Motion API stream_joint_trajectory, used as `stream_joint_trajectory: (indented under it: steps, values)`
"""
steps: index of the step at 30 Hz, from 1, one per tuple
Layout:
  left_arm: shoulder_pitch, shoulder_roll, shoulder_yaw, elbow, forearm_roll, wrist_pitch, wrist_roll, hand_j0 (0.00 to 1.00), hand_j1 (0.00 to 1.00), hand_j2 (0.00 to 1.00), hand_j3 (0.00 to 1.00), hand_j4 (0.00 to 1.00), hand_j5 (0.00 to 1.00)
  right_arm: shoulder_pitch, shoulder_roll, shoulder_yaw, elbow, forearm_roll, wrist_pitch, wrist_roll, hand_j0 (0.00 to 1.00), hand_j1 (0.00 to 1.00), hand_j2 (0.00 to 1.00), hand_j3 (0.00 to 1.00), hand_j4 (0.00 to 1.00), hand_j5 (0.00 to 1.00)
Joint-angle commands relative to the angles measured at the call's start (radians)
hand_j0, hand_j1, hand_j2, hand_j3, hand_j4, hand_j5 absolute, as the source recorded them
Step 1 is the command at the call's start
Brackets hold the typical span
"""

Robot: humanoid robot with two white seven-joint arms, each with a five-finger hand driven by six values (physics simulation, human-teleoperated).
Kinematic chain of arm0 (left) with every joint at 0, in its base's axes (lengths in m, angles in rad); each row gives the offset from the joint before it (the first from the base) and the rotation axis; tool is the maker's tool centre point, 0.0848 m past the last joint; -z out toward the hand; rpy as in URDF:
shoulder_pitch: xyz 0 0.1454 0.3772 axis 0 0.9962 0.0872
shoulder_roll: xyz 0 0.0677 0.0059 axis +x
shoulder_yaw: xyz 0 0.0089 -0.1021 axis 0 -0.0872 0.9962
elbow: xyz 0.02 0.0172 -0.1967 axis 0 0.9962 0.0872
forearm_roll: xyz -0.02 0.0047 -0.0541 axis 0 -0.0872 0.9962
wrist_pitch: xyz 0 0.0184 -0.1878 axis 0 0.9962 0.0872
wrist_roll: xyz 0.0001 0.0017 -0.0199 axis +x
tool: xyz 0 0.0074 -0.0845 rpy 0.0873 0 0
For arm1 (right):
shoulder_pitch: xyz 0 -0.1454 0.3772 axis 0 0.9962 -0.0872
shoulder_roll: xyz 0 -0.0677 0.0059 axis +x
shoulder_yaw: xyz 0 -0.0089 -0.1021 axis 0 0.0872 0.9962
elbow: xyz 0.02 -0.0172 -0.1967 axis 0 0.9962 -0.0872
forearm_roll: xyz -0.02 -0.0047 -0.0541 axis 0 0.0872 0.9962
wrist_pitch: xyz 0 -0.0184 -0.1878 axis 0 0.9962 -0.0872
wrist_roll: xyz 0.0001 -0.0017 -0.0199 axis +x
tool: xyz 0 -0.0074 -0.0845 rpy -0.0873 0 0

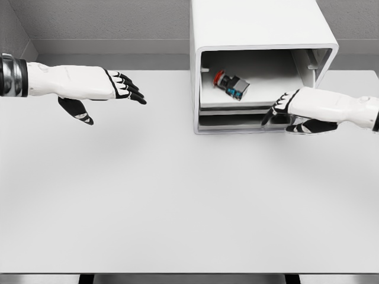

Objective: Slide open multi-storey tabletop storage cabinets and put open load switch and slide close multi-storey tabletop storage cabinets

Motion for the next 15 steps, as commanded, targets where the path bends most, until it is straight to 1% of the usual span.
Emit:
stream_joint_trajectory:
  steps: [1,8,10,15]
  values:
    - [0.000,0.002,0.001,0.000,0.005,0.003,0.000,1.00,1.00,1.00,1.00,1.00,1.00,-0.002,0.017,0.033,0.028,-0.004,0.002,0.000,0.67,0.67,0.67,0.67,0.67,0.67]
    - [0.000,0.000,0.001,0.000,0.004,0.003,0.000,1.00,1.00,1.00,1.00,1.00,1.00,-0.037,0.037,0.048,0.053,0.003,0.002,0.000,0.69,0.69,0.69,0.69,0.69,0.69]
    - [0.000,0.000,0.001,0.000,0.004,0.003,0.000,1.00,1.00,1.00,1.00,1.00,1.00,-0.057,0.043,0.078,0.057,0.003,0.002,0.000,0.69,0.69,0.69,0.69,0.69,0.69]
    - [0.000,0.002,0.001,0.000,0.004,0.003,0.000,1.00,1.00,1.00,1.00,1.00,1.00,-0.077,0.065,0.094,0.077,0.022,0.002,0.000,0.69,0.69,0.69,0.69,0.69,0.69]
